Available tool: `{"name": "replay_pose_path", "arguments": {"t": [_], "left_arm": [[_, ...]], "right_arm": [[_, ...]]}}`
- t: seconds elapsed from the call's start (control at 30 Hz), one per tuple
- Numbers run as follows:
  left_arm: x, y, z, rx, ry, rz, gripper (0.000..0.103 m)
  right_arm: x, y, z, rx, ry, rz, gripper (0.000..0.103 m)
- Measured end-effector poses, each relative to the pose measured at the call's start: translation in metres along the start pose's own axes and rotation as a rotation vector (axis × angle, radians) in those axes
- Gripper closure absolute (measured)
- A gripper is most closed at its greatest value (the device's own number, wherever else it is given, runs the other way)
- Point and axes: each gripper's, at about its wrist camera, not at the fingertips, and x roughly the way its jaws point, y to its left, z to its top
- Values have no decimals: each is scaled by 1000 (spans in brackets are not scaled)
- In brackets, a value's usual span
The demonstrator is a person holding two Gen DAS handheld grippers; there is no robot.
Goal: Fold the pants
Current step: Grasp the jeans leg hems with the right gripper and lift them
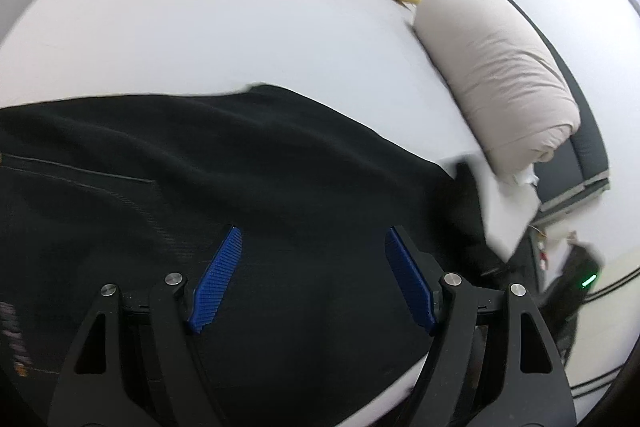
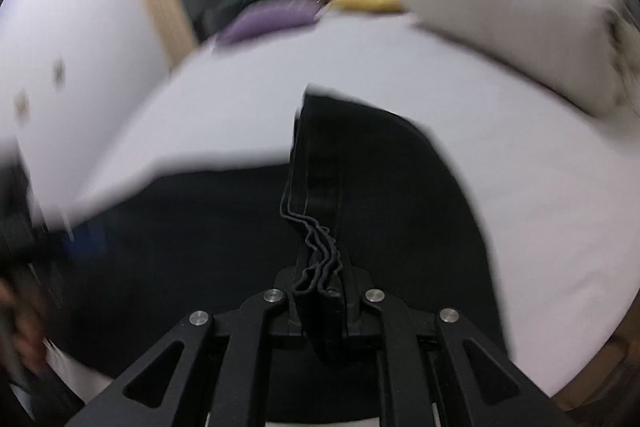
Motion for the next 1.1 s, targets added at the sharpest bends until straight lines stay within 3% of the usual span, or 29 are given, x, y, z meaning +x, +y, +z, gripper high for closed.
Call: {"name": "replay_pose_path", "arguments": {"t": [0.1,0.33,0.63,0.7,0.73,0.77,0.87,1.1], "left_arm": [[14,-17,3,24,43,-35,30],[66,-55,21,-15,185,-147,27],[138,-96,39,2,349,-171,26],[143,-97,40,-6,355,-186,41],[149,-98,43,-8,362,-191,62],[151,-98,44,0,371,-179,78],[149,-90,50,2,366,-167,90],[126,-79,59,65,337,-161,97]], "right_arm": [[20,11,-9,-26,38,-47,91],[1,28,2,-113,-41,-79,91],[-11,60,0,-200,-93,-94,91],[-12,66,-2,-212,-91,-86,91],[-12,69,-3,-218,-91,-81,91],[-13,72,-4,-223,-91,-78,91],[-14,77,-6,-233,-92,-76,91],[-17,97,-2,-286,-103,-55,91]]}}
